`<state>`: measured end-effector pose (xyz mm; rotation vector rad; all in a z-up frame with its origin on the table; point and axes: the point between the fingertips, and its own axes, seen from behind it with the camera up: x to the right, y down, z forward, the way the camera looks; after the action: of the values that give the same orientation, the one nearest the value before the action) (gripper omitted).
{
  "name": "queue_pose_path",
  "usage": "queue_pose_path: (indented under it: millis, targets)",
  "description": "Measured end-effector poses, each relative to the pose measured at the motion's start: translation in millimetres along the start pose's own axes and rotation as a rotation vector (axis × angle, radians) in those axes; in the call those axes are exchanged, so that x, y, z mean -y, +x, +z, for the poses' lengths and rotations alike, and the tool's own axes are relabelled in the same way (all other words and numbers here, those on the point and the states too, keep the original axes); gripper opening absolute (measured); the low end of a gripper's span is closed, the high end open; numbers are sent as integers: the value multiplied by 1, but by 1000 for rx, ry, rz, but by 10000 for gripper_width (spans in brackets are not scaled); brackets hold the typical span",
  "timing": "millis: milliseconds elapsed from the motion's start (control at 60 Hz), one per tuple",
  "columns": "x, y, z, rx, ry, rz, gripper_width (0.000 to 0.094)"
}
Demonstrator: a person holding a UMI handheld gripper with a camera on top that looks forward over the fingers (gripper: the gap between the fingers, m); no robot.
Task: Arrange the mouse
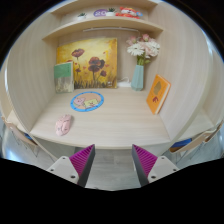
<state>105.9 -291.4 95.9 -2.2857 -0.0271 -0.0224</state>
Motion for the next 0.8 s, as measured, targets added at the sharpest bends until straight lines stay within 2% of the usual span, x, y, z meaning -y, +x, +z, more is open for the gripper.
queue_pose_path:
  millis: [150, 283, 483, 650, 800]
  targets:
    - [-49, -86, 29, 73, -87, 10, 735]
    - [-57, -164, 60, 135, -116, 6, 738]
    - [-25, -228, 120, 144, -105, -25, 745]
    - [16, -248, 162, 135, -69, -29, 746]
    - [24, -249, 189, 109, -97, -29, 743]
